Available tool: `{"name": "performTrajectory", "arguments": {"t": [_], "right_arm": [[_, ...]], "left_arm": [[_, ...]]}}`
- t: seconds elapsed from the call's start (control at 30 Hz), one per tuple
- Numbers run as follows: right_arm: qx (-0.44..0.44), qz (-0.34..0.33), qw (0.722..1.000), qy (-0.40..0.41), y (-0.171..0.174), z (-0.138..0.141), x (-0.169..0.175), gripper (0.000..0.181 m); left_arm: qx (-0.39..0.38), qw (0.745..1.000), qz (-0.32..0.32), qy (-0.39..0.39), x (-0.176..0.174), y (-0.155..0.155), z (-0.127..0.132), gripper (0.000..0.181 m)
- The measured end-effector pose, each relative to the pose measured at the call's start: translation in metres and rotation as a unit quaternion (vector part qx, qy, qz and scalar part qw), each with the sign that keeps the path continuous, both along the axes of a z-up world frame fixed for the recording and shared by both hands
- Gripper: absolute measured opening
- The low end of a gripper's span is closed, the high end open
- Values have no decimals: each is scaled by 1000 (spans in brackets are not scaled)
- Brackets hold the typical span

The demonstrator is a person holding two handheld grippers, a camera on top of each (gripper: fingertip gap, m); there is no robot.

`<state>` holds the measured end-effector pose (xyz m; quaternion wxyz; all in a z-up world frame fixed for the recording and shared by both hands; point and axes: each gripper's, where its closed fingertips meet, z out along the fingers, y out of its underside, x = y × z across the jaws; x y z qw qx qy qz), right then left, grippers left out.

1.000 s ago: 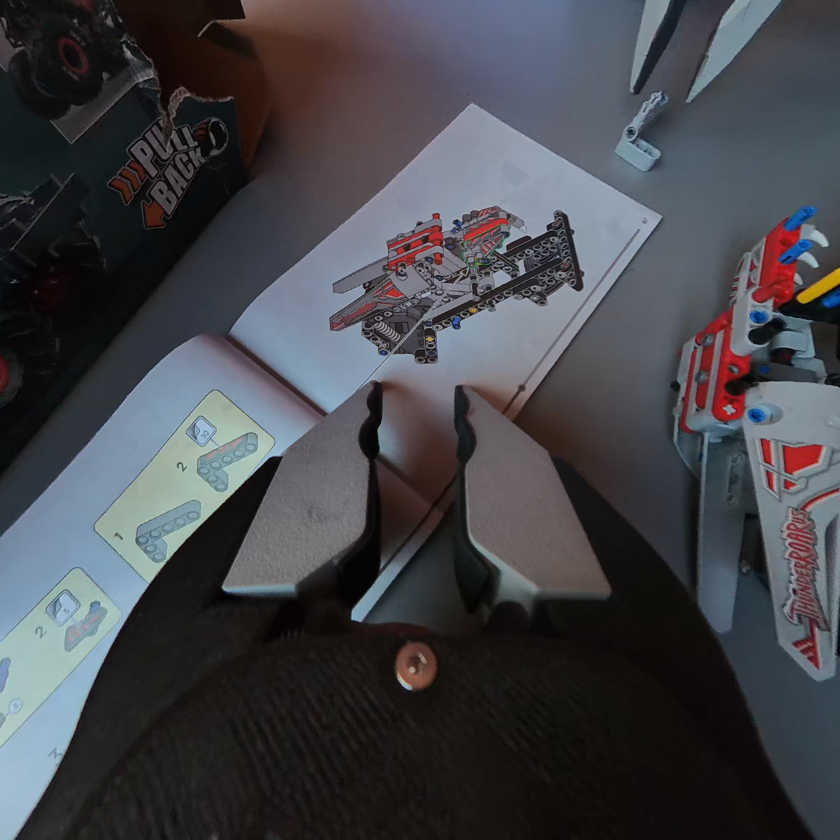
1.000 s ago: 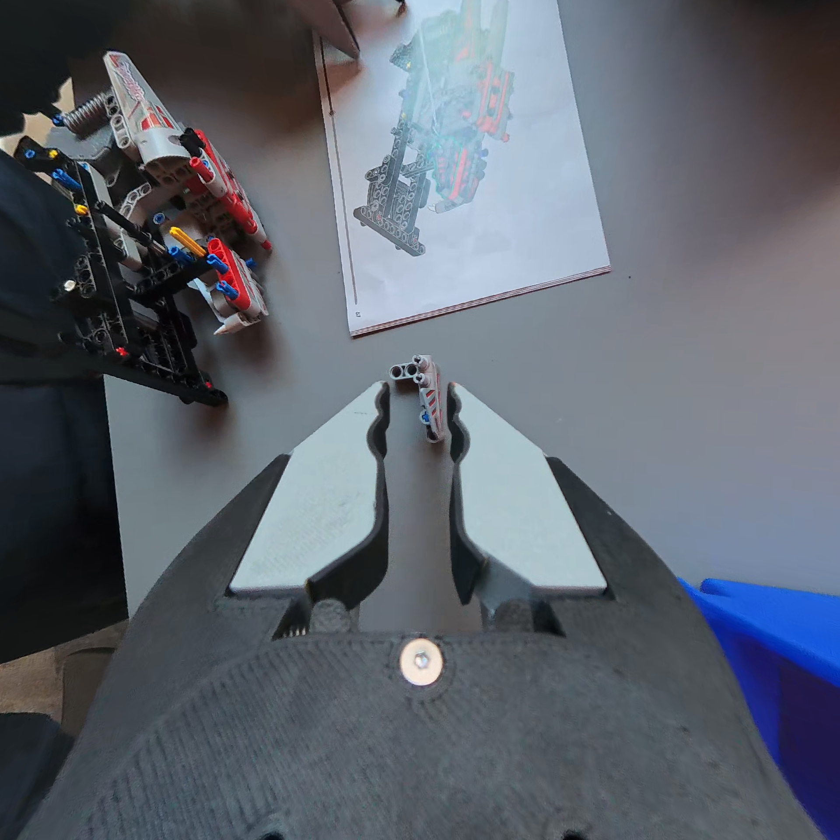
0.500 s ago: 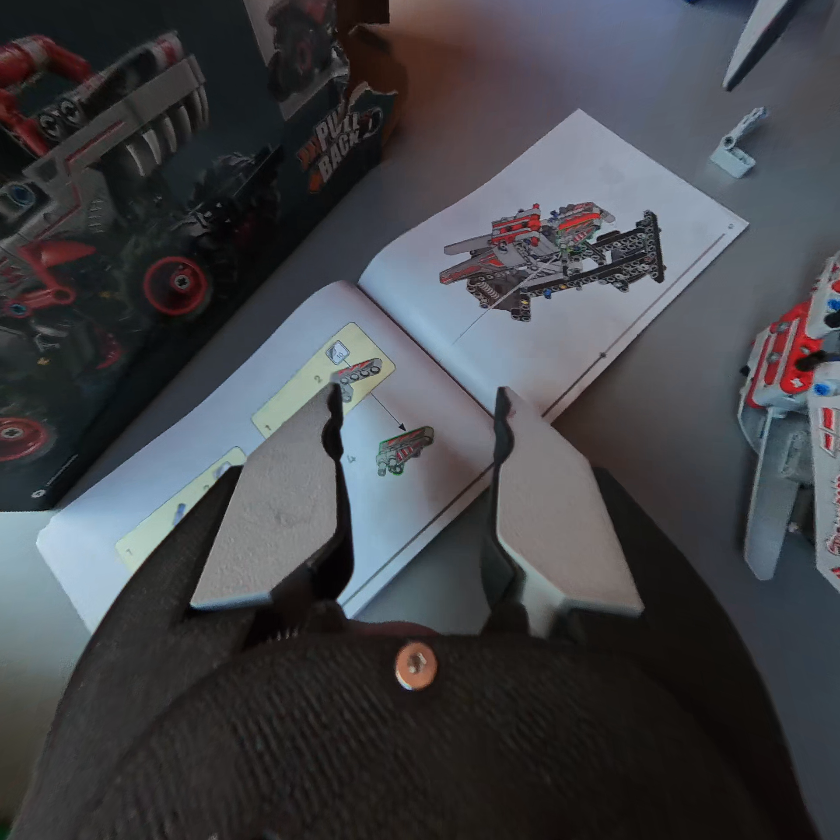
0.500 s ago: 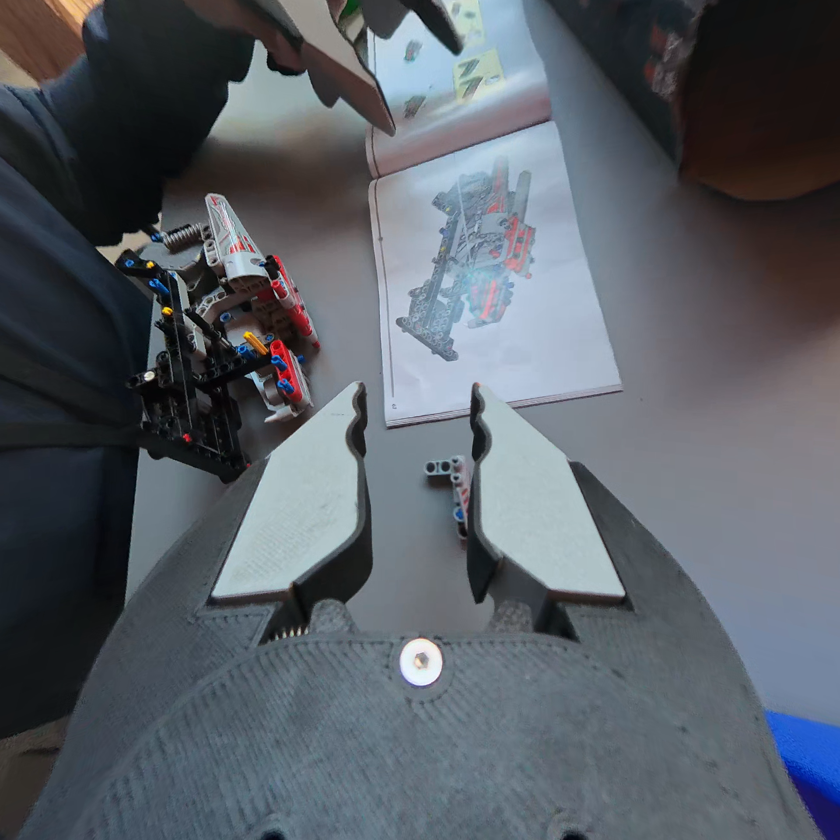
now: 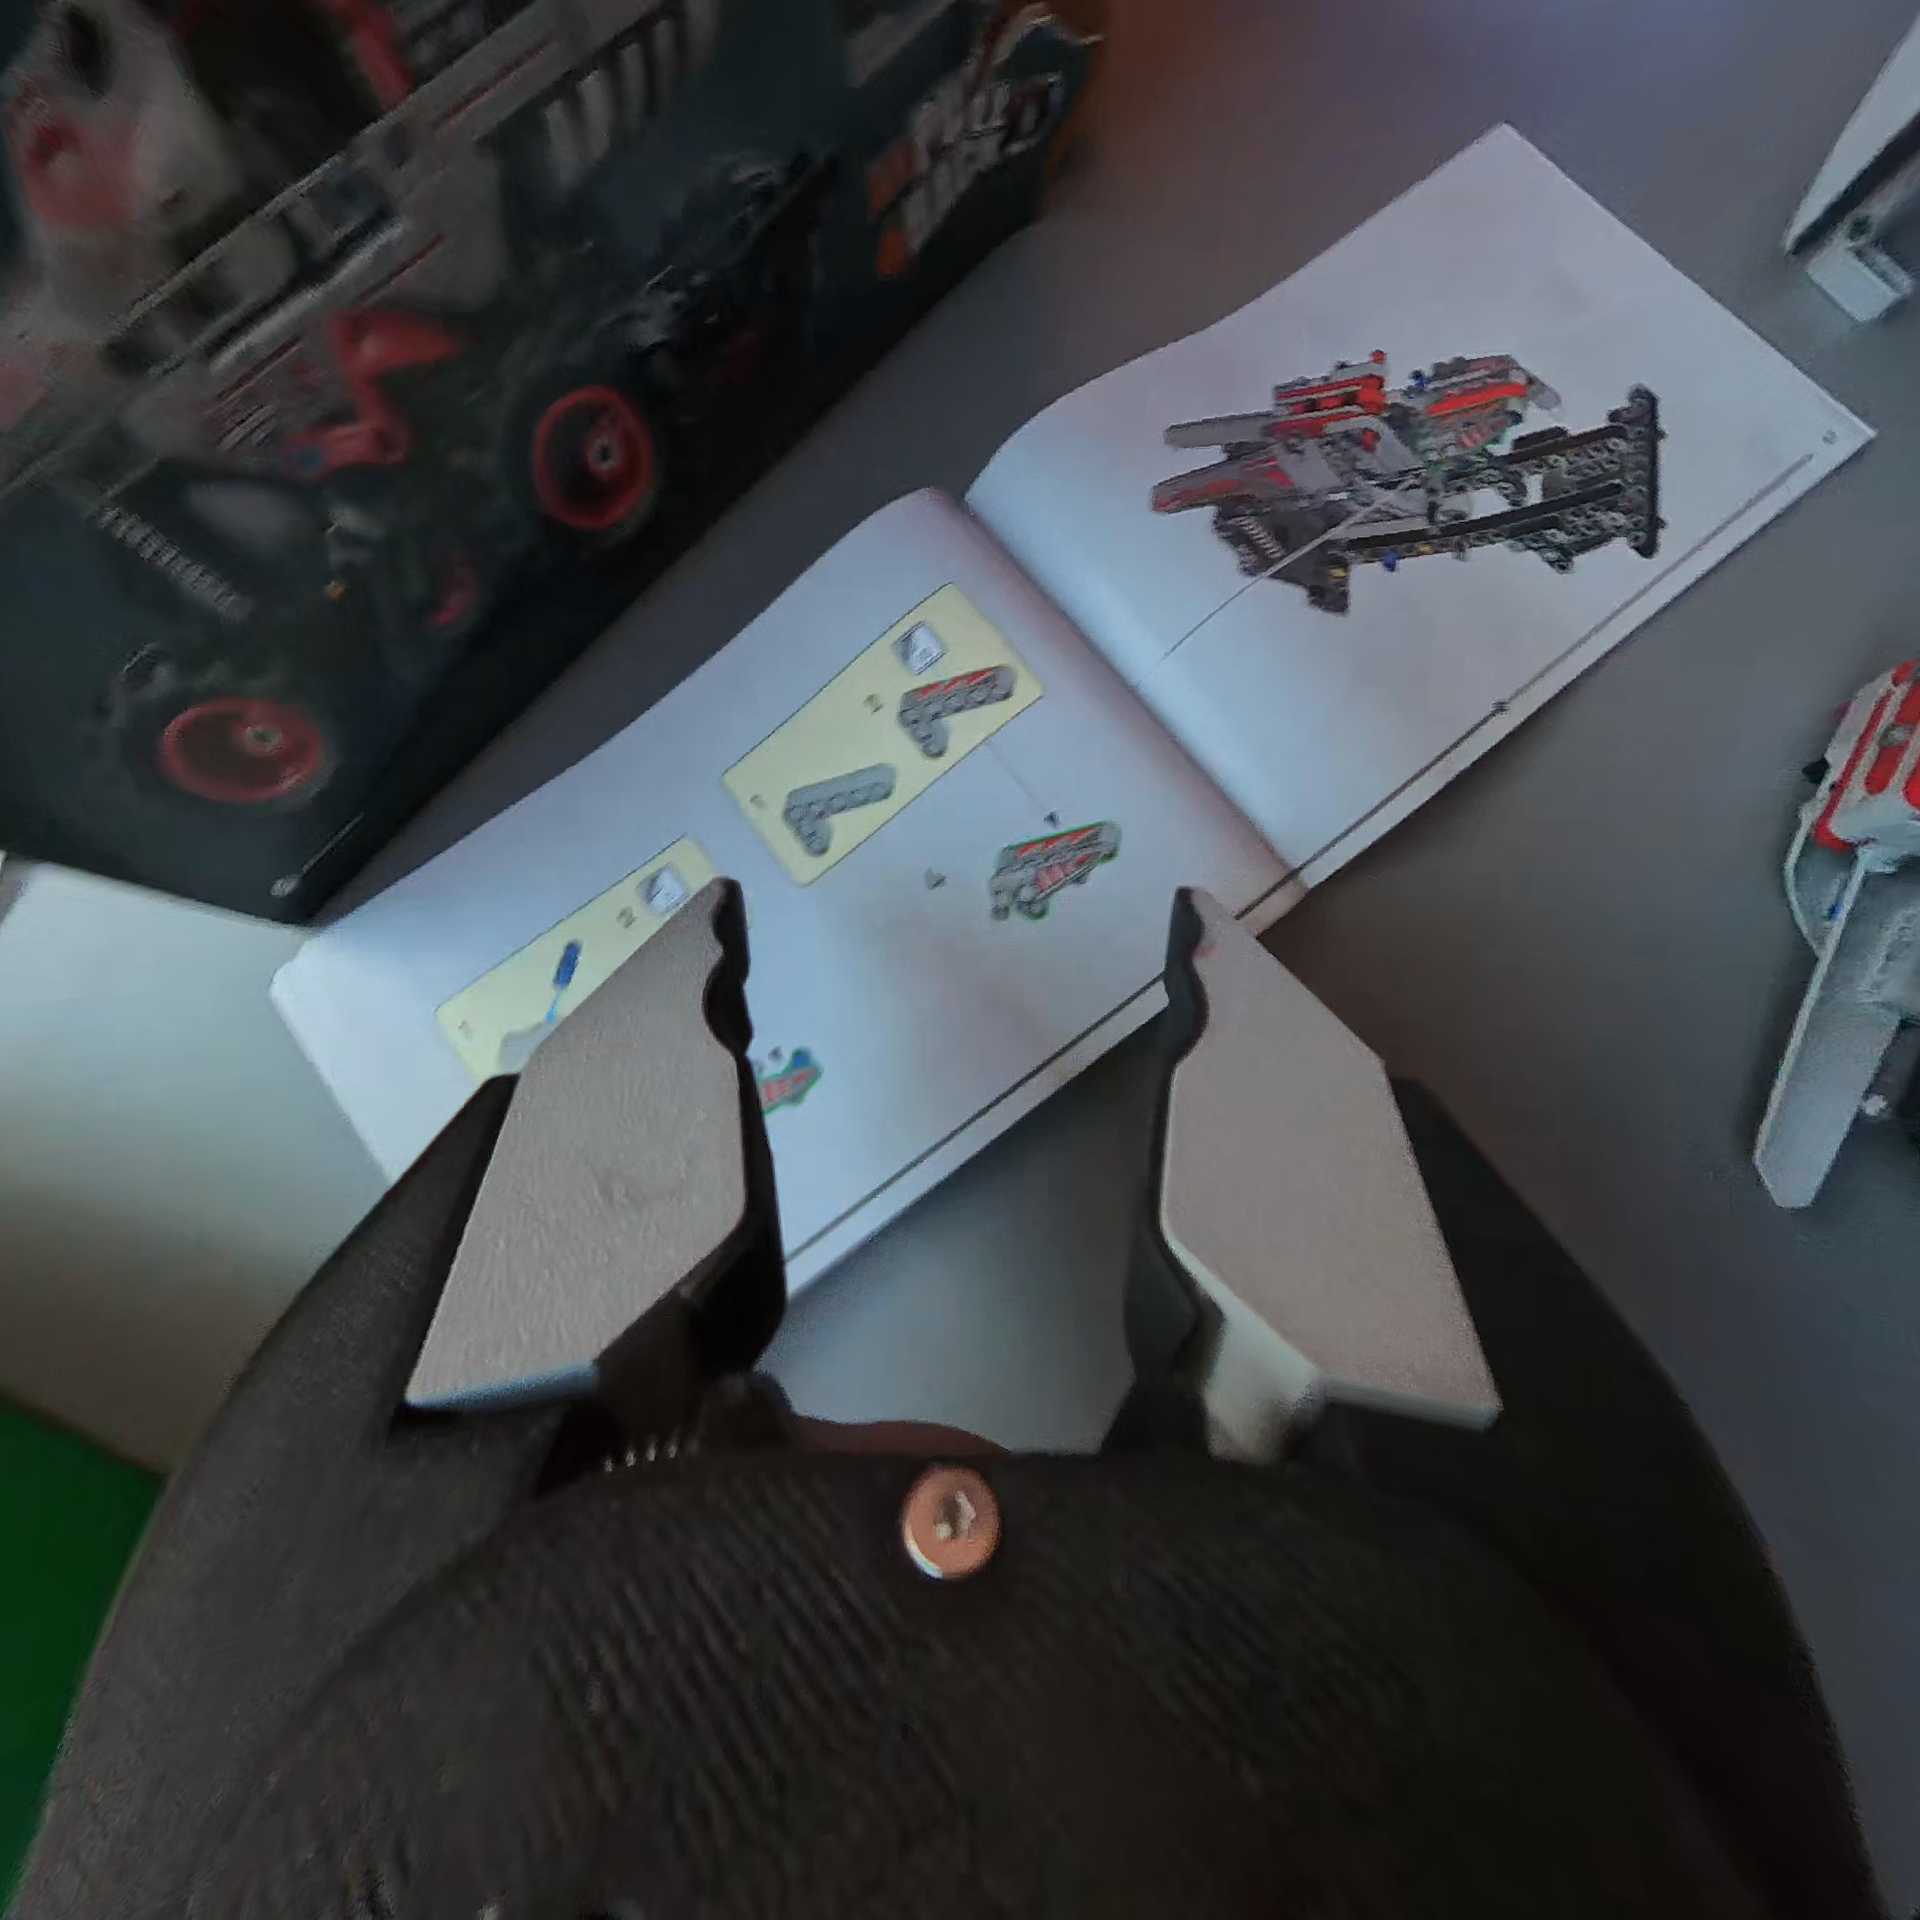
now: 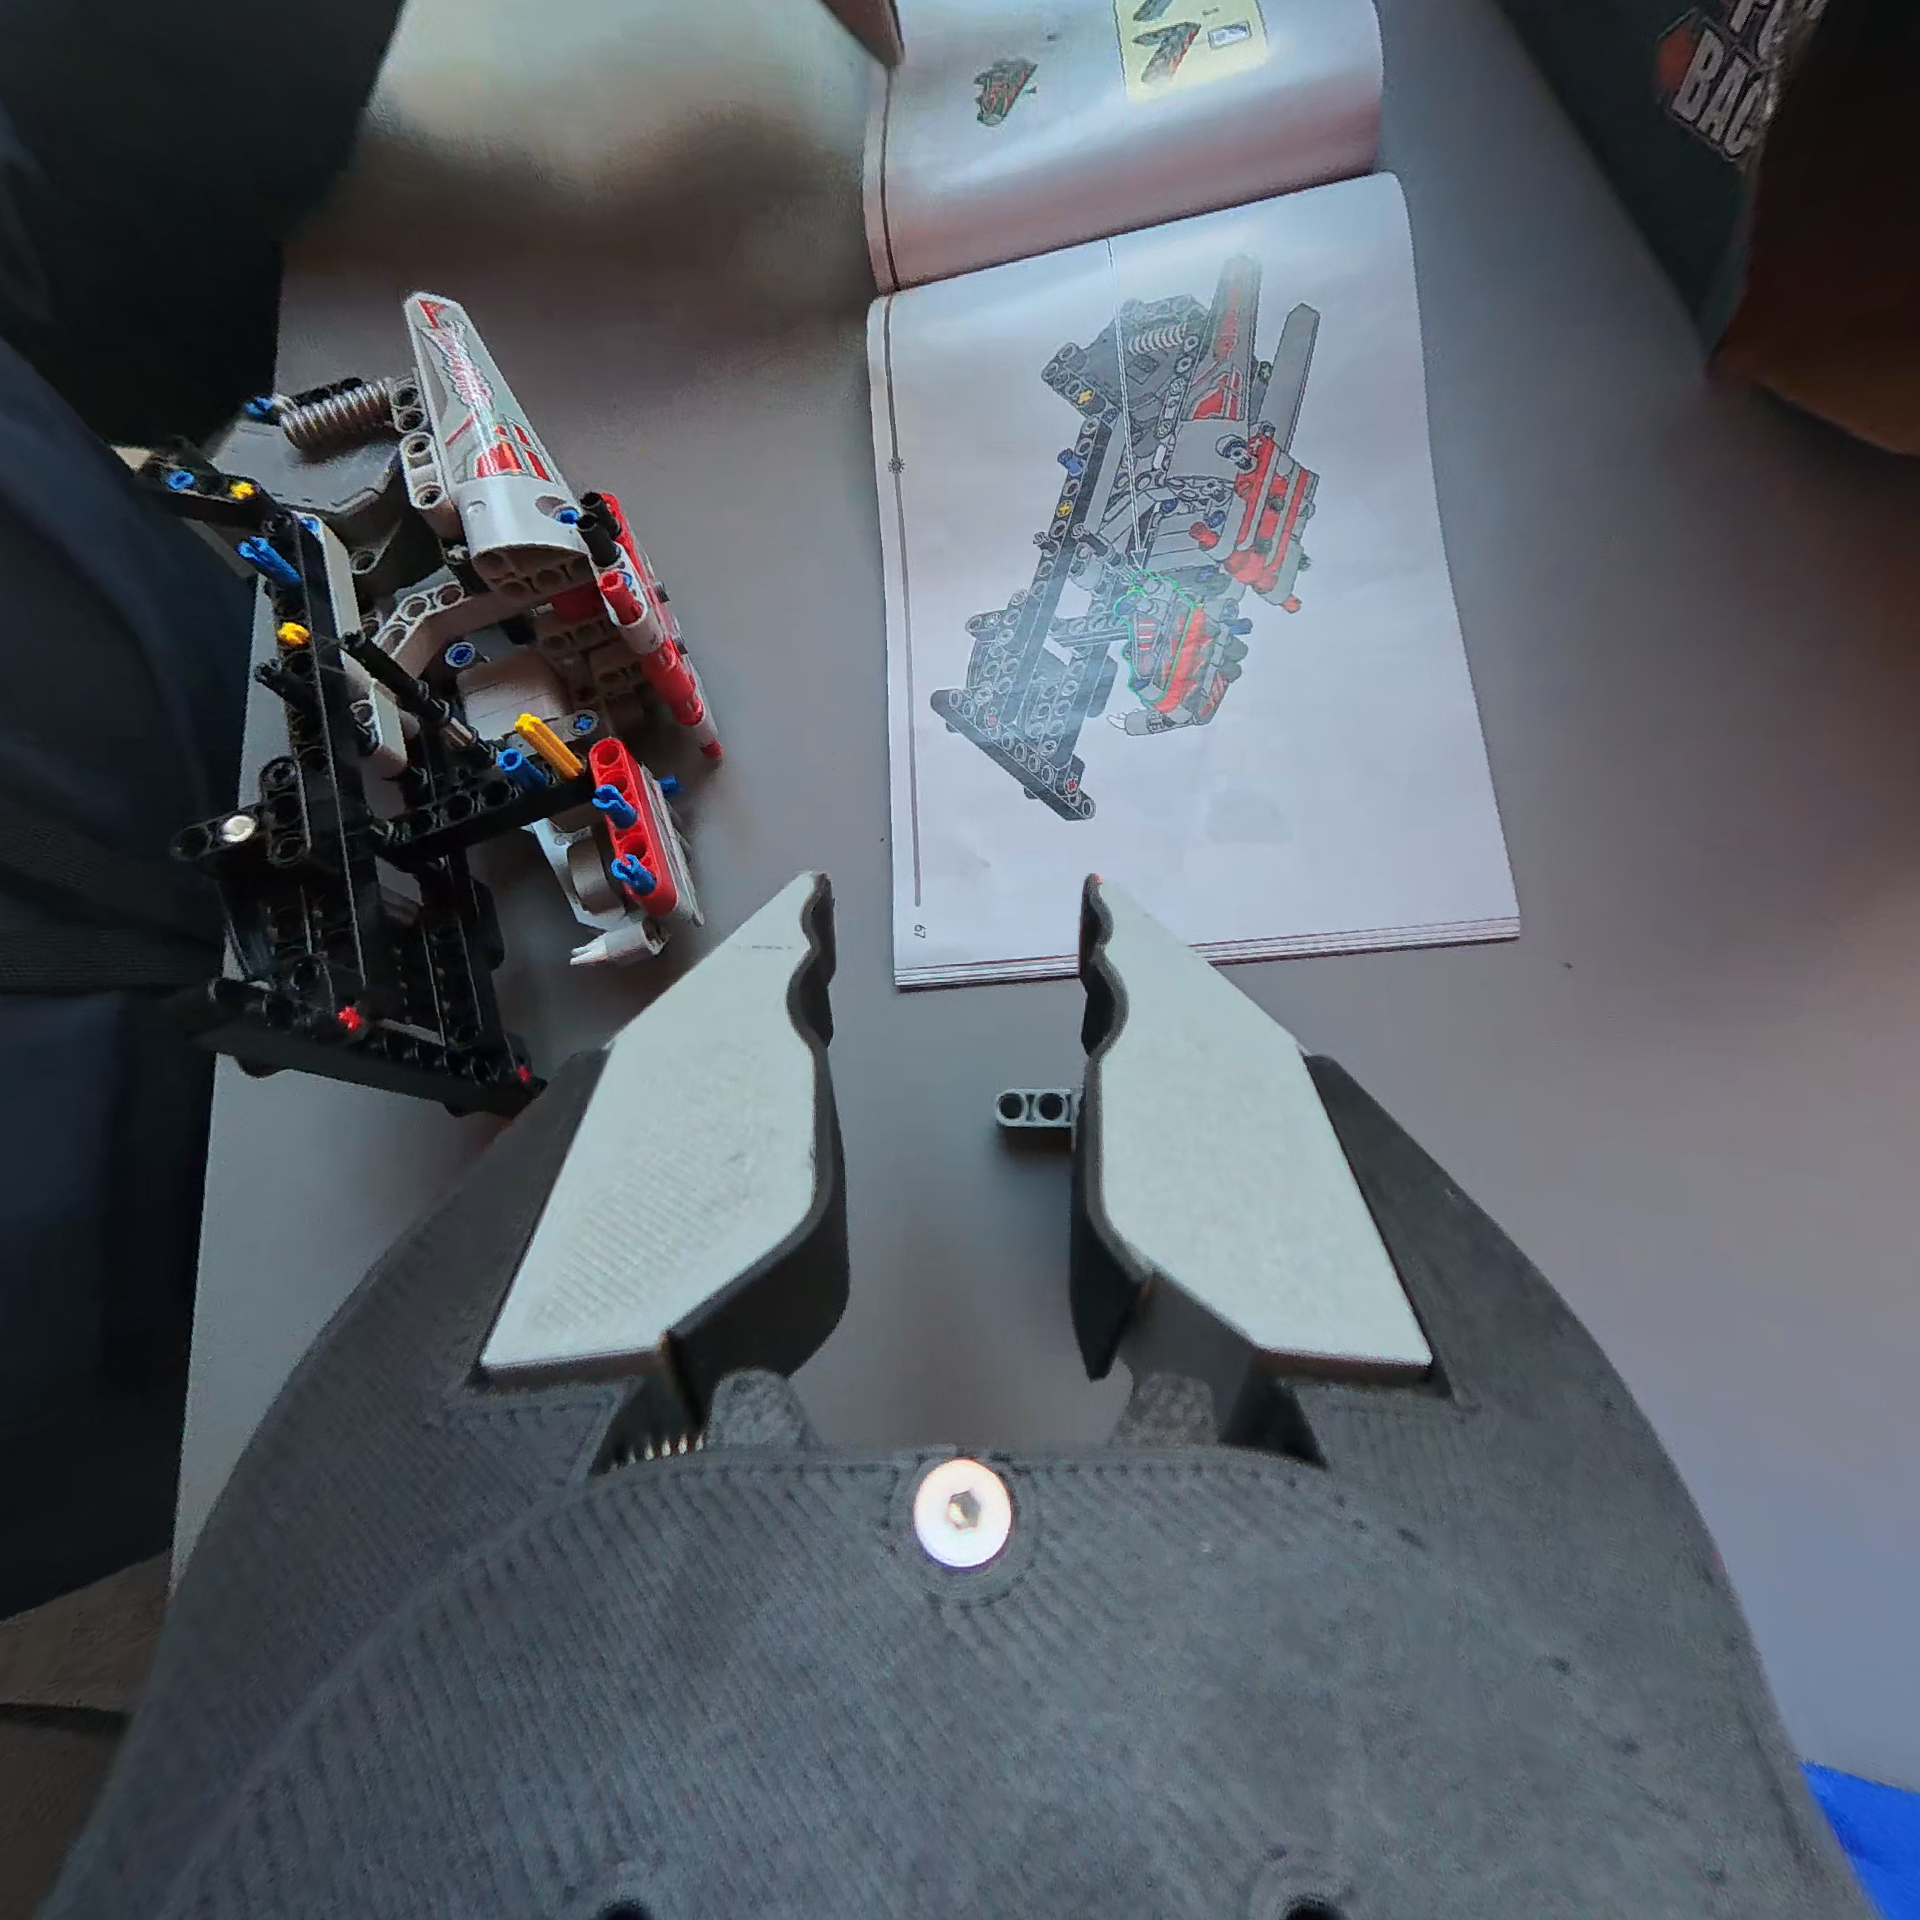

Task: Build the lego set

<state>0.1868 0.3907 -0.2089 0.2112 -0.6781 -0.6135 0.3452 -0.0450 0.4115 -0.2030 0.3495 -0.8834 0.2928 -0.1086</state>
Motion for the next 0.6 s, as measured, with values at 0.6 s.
{"name": "performTrajectory", "arguments": {"t": [0.6], "right_arm": [[-7, 0, 1000, 6, -1, 2, -1, 41]], "left_arm": [[-57, 998, 19, -2, -10, -6, -28, 80]]}}
